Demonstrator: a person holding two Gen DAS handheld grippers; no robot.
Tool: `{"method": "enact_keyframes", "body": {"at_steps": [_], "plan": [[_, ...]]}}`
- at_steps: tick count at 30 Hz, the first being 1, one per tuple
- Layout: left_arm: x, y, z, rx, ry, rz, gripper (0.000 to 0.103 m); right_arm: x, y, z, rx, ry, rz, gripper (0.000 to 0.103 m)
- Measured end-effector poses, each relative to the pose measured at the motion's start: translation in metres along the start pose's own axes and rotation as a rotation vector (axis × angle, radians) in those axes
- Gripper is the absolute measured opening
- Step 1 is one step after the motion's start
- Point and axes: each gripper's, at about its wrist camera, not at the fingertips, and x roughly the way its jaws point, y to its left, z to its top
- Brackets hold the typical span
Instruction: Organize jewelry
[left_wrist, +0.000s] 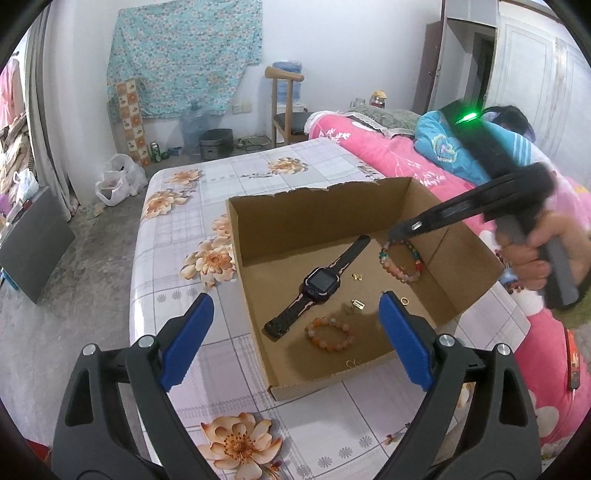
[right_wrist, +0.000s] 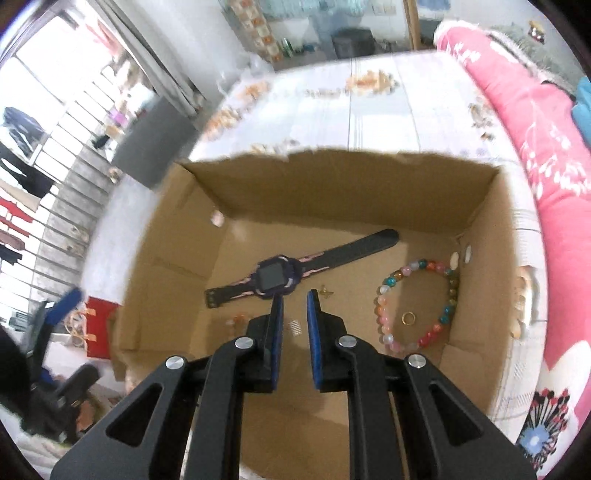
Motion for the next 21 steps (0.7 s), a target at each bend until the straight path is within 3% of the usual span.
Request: {"method": "enact_keyframes", "body": {"at_steps": [3,6,14,21], "plan": [[-0.002,0.003,-0.005,-0.019,0.004,0.002,0.089,-0.031,-0.001,-0.013,-0.006,-0.095,0.007,0.035],[-0.002,0.013,-0.015,-0.072,0.013,-0.002,0.089,-0.063,-0.009,-0.036,0.007,-0.21,-0.022,0.045],[0.009,0.027,-0.039,-0.185,0.077,-0.005,0.089,-0.098,-0.058,-0.102,0.229,-0.381,-0.053,0.048],[0.027,0.028,-0.046,-0.23,0.114,-0.04,0.089,-0.076,-0.093,-0.126,0.391,-0.36,-0.011,0.049]]}}
